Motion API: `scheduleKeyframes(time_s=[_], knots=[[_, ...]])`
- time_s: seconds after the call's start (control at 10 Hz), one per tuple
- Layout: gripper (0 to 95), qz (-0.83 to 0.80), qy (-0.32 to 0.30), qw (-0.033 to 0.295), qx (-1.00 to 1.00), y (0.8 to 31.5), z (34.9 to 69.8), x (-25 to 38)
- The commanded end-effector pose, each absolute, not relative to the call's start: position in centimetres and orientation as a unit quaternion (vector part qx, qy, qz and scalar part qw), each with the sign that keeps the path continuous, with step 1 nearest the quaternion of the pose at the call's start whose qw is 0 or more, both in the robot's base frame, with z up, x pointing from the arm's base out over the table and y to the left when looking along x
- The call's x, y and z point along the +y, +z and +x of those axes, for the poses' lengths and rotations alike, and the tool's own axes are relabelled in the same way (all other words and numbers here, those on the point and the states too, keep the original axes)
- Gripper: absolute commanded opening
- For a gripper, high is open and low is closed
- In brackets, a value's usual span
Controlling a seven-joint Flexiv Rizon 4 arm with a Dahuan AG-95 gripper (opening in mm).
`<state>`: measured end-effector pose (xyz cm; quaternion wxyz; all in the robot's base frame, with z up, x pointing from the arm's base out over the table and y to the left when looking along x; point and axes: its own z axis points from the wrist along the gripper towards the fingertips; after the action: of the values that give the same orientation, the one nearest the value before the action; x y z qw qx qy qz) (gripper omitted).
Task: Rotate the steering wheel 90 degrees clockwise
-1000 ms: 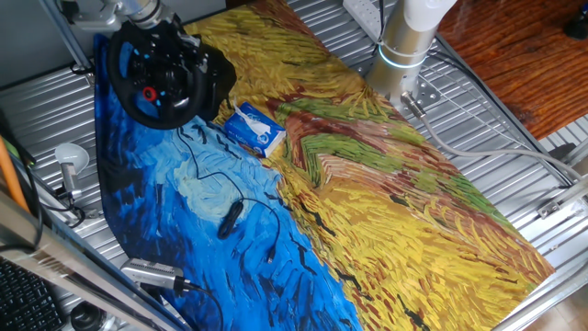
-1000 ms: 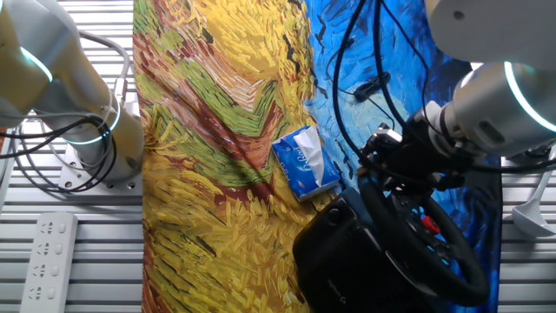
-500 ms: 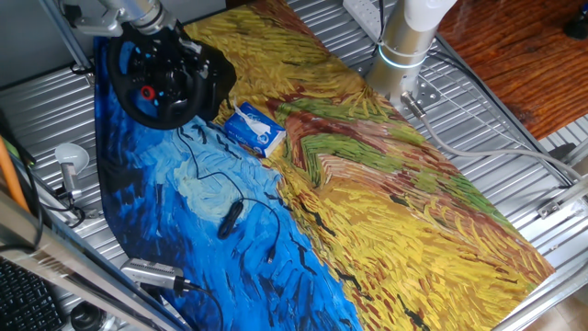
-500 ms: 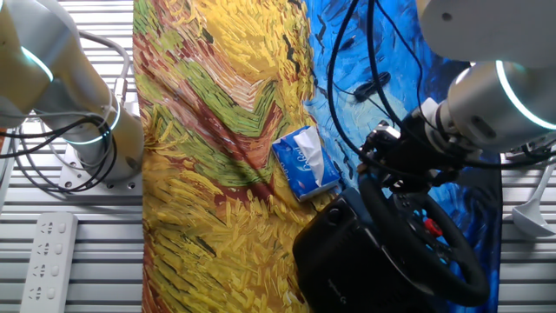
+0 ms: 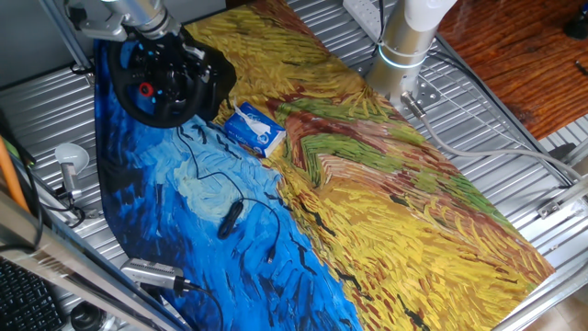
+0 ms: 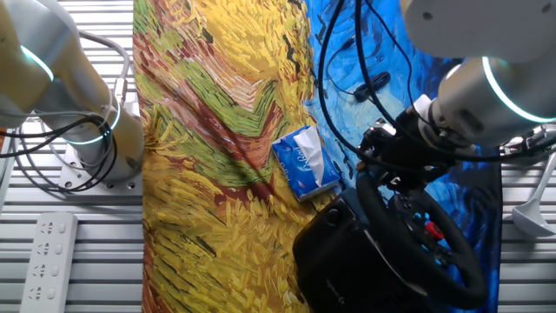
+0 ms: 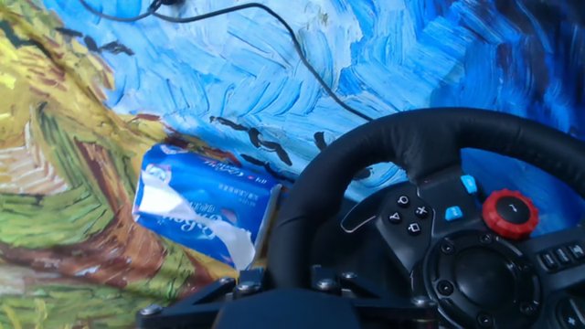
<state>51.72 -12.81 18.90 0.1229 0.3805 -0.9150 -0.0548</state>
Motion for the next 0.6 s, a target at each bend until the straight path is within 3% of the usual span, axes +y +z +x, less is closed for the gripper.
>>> scheduleKeyframes(time_s=[0.1,0.6], knots=[[19.0,0.361,-0.055,0.12,-0.923,18.65,51.63,-12.76],[19.0,0.354,-0.025,0.11,-0.929,17.81,51.77,-12.35]])
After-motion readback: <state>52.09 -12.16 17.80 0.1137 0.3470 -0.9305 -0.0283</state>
